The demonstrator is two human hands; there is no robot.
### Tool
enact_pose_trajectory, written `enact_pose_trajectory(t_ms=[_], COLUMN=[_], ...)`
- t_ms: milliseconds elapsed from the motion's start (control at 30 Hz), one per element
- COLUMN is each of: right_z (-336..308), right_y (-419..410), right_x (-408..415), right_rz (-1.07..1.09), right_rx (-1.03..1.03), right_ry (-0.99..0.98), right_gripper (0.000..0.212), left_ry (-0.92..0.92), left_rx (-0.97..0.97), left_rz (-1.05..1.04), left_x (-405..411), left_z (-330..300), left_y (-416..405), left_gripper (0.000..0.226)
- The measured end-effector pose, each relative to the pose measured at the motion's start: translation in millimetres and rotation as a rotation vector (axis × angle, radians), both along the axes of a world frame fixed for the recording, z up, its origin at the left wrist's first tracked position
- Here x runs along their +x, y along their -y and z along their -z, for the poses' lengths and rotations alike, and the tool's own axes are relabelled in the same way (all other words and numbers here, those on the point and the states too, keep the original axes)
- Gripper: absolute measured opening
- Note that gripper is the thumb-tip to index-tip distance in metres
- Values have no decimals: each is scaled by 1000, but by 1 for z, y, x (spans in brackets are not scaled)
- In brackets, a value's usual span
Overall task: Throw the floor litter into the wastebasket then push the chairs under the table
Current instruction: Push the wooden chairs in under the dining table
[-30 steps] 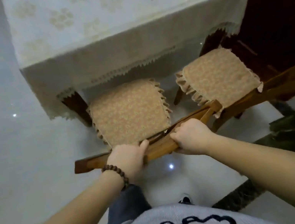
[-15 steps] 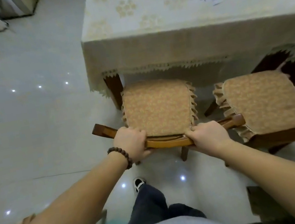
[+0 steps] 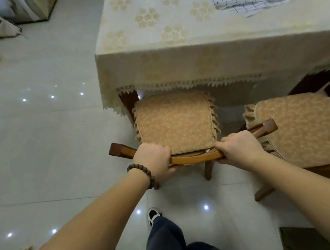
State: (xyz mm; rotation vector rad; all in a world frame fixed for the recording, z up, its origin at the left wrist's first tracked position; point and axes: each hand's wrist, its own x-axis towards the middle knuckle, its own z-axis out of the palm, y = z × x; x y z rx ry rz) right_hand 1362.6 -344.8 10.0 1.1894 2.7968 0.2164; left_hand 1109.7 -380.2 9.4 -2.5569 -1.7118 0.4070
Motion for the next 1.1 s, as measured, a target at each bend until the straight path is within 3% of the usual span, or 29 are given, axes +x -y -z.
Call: enact_pose_trajectory(t_ms=[267,467,833,1100], right_z=[6,6,-1,-1], right_y=[-45,-98,-209,-260], right_x=[-2,-35,-66,-89], right_rz=[97,119,19,40], right_rx=[-10,12,-8,-47], right_ry=[-61,1,47,63], right_gripper=[37,45,28,25], left_ry=[-37,-43,23,-25], left_rx=[6,9,51,39], left_rz=[94,27,21,15], left_x=[-7,-35,-66,-87], left_z=[-10,-4,1,-3], left_y=[-72,-124,-220,-279], left_gripper=[62,64,56,59])
